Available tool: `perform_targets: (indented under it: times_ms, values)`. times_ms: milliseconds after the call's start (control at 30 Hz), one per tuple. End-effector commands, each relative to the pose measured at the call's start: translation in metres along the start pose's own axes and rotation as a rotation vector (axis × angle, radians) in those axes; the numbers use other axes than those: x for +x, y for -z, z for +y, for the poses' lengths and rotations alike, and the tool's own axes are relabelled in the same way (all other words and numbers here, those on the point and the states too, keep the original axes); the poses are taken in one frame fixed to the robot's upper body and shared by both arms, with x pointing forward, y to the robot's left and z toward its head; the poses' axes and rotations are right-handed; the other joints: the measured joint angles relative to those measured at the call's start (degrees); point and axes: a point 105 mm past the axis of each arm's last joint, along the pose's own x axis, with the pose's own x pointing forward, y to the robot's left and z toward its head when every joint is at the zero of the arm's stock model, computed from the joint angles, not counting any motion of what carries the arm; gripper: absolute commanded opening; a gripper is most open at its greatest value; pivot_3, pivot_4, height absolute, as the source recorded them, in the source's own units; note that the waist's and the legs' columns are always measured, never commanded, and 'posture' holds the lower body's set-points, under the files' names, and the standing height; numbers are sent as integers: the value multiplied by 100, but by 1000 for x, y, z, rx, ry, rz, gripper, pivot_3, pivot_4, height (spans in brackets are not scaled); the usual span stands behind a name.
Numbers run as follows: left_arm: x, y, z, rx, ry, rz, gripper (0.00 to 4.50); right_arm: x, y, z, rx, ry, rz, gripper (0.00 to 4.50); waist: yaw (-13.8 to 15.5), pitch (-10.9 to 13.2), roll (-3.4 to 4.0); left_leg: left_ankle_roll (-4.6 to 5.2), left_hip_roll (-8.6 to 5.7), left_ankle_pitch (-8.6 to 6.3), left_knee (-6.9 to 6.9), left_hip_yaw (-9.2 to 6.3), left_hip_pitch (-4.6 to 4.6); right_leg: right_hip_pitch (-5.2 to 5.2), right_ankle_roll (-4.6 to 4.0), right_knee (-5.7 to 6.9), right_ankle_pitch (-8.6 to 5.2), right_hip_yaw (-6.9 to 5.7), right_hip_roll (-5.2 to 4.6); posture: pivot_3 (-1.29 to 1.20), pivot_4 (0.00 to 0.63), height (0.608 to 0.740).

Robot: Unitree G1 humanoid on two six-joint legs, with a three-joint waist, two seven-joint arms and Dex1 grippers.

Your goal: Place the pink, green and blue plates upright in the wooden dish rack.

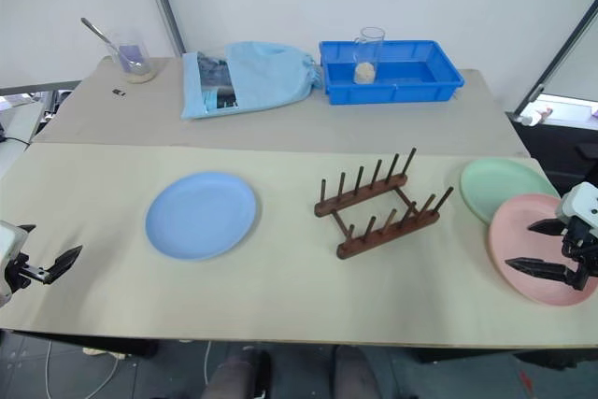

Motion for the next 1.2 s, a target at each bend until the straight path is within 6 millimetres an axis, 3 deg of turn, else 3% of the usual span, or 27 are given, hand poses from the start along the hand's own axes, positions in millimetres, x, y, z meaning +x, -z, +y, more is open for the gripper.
perform_targets:
  times_ms: [33, 433, 933, 1100, 1200]
  values:
    - [-4, -7, 4, -11, -24, -31, 4500, -6, -4, -7, -30, 33, -14, 4446, 0, 0, 0, 0, 0, 0, 0, 0, 0, 0, 0, 0, 0, 0, 0, 0, 150, 737]
    - [-7, -5, 10, -39, -58, -22, 4500, -1, -6, -6, -45, 25, -24, 4446, -4, 0, 0, 1, 1, 1, 0, 5, 2, 0, -1, 1, 1, 0, 1, 0, 150, 737]
    - [-14, -19, 8, -54, -28, -112, 4500, -1, -6, -5, -46, 22, -31, 4446, -8, 0, 0, 3, 1, 2, 0, 8, 2, -1, -1, 0, 1, 0, 0, 0, 150, 737]
    - [-7, -43, -17, -19, 99, -182, 4500, 1, -13, -4, -62, 20, -52, 4446, 5, 0, 1, 0, 2, 0, 0, 8, 2, 0, -1, 1, 1, 0, 0, 0, 150, 737]
    - [2, -73, -63, 0, 293, -261, 4500, 4, -28, 1, -93, 3, -88, 4446, 20, -1, 3, -1, 0, 0, 0, 11, 2, 3, -1, 1, 1, 0, -2, 0, 150, 737]
